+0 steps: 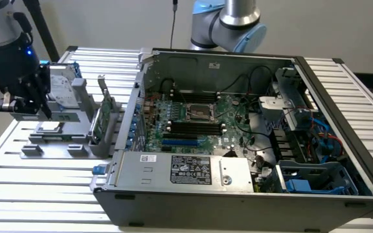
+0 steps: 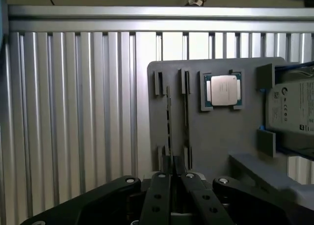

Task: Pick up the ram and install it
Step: 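Pick up the ram and move it above insertion slot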

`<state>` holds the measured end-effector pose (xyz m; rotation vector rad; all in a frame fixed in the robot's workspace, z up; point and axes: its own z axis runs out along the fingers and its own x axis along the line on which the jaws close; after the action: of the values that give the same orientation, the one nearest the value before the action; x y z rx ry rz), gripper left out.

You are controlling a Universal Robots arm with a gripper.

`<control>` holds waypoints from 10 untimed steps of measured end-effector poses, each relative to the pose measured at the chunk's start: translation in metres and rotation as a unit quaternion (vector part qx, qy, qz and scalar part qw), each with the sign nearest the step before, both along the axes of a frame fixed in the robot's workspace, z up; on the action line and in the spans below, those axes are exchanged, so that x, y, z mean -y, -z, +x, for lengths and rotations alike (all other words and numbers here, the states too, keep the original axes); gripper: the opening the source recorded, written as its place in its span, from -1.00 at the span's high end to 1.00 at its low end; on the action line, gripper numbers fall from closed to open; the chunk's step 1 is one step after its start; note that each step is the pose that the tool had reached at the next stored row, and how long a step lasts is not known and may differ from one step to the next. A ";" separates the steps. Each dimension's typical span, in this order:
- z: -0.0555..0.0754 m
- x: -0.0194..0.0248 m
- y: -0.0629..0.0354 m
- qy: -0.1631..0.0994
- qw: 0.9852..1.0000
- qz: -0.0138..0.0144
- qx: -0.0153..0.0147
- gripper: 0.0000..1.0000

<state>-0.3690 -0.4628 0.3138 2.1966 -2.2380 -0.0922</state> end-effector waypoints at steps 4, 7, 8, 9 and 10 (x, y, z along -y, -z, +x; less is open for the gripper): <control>0.018 0.0000 -0.0171 0.000 1.000 0.003 -0.001 0.73; 0.031 0.0000 -0.0284 -0.001 1.000 0.005 -0.002 0.73; 0.036 0.0000 -0.0318 -0.001 1.000 0.006 -0.002 0.73; 0.041 0.0000 -0.0348 -0.001 1.000 0.007 -0.002 0.73; 0.045 0.0000 -0.0376 -0.001 1.000 0.007 -0.002 0.73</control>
<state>-0.3236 -0.4628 0.3514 2.2042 -2.2388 -0.1135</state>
